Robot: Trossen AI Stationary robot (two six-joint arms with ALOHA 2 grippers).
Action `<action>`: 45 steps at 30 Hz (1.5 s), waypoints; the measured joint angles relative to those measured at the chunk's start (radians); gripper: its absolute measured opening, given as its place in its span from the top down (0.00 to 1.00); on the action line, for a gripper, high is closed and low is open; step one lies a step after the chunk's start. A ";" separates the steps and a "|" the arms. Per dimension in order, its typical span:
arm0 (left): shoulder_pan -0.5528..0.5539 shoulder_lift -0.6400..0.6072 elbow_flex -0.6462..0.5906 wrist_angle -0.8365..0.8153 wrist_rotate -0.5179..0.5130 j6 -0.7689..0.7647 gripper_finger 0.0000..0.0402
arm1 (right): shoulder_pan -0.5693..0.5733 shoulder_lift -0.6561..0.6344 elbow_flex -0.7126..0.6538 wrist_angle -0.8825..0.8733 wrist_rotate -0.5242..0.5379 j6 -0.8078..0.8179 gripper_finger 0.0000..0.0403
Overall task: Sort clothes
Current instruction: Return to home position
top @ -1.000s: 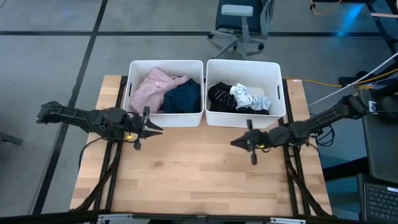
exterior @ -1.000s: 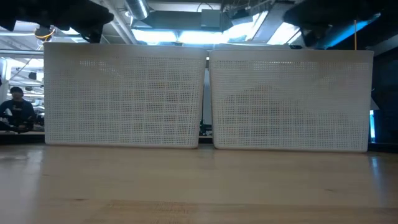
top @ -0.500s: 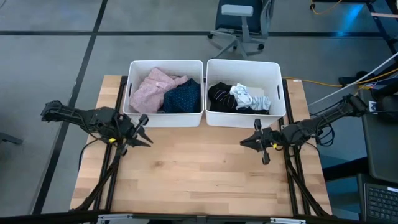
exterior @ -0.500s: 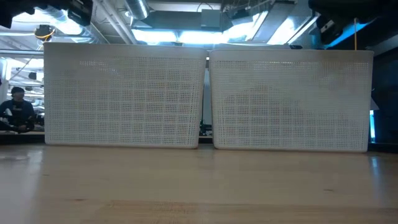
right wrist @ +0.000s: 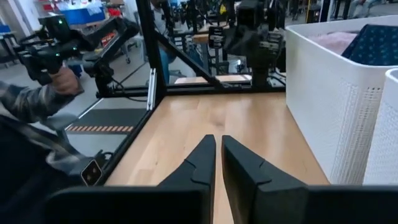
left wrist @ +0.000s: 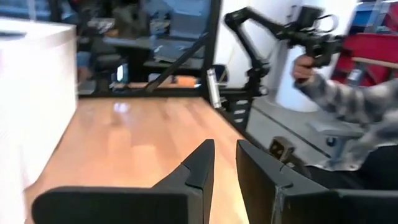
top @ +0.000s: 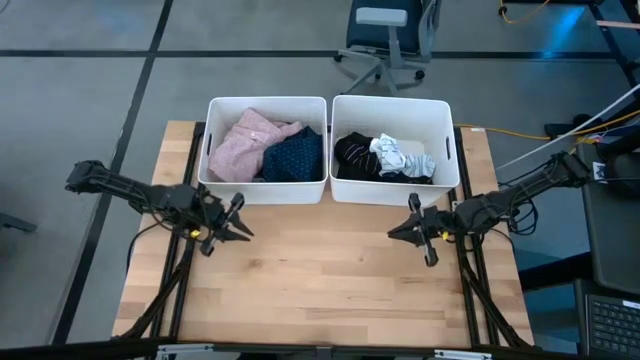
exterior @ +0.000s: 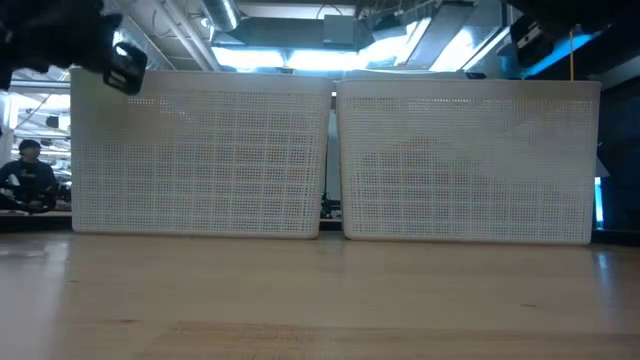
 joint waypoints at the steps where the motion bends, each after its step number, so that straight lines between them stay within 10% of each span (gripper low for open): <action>1: 0.000 0.000 -0.010 0.000 -0.017 -0.004 0.86 | 0.000 -0.001 0.000 -0.001 0.000 0.000 0.92; 25: 0.001 -0.004 -0.112 0.132 -0.138 0.029 0.86 | -0.003 -0.109 -0.372 0.433 -0.024 -0.011 0.92; 45: 0.002 -0.004 -0.112 0.131 -0.266 0.072 0.86 | -0.003 -0.662 -0.380 -0.101 0.064 -0.097 0.92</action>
